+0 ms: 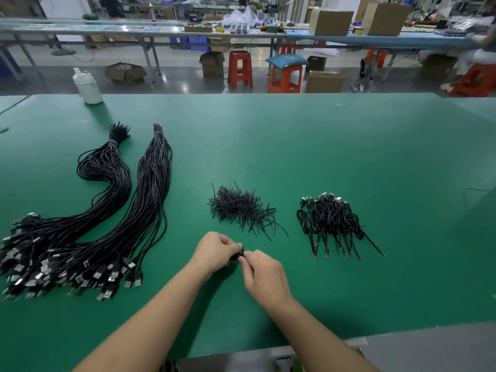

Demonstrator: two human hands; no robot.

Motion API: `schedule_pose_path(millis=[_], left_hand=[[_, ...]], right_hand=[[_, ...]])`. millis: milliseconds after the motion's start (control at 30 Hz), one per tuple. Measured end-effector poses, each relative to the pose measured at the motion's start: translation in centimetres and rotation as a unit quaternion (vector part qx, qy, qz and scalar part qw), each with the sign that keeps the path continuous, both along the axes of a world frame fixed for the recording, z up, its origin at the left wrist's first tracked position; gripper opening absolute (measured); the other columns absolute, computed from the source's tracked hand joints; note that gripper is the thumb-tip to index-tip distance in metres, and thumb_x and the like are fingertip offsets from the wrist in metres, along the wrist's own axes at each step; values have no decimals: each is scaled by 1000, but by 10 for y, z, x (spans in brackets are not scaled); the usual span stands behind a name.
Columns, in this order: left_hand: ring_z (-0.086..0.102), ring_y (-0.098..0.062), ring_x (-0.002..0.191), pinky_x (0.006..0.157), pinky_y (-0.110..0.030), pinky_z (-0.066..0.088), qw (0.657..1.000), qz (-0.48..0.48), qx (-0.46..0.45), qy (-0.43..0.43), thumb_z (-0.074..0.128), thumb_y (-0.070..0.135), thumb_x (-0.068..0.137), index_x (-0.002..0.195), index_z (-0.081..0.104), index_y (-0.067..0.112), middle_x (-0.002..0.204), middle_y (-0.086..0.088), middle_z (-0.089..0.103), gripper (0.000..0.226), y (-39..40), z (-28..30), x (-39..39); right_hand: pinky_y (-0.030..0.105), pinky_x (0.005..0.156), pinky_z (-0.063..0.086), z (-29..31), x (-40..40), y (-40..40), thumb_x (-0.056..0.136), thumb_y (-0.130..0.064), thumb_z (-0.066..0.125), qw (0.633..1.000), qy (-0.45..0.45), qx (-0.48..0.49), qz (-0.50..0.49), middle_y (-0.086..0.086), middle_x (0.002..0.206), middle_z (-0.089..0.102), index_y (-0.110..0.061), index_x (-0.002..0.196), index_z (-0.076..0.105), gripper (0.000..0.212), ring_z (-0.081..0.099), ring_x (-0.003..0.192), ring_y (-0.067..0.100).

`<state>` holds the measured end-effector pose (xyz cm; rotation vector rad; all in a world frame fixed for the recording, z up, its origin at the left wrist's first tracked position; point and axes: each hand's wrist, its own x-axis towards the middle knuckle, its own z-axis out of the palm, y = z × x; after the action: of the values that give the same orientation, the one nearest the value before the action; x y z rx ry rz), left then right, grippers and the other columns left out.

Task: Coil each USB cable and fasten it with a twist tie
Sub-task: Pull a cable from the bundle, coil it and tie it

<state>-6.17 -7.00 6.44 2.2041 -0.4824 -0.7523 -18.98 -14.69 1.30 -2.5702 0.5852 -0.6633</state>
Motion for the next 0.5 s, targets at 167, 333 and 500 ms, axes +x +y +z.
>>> schedule_pose_path(millis=[167,333,500], left_hand=[[38,-8,41,44,-22,32,991,-70,66,-98,67,53,84,58,66,15,43,8,47,46,0,10,2],[57,-11,61,52,-20,38,960,-167,127,-183,69,34,84,69,73,24,60,7,63,19,-3,25,-4],[52,-23,89,70,-31,42,895,-207,170,-358,57,23,91,86,68,14,85,-1,47,14,-7,28,-20]], right_hand=[[28,45,44,0,0,1,89,-19,70,999,-4,-42,3,-3,63,53,-14,85,68,7,51,53,17],[24,46,40,1,0,2,81,-15,78,998,0,-57,8,-4,63,52,-15,85,70,9,51,53,14],[28,46,44,2,1,2,84,-10,72,1000,-5,-26,-9,0,64,53,-12,80,66,7,52,53,20]])
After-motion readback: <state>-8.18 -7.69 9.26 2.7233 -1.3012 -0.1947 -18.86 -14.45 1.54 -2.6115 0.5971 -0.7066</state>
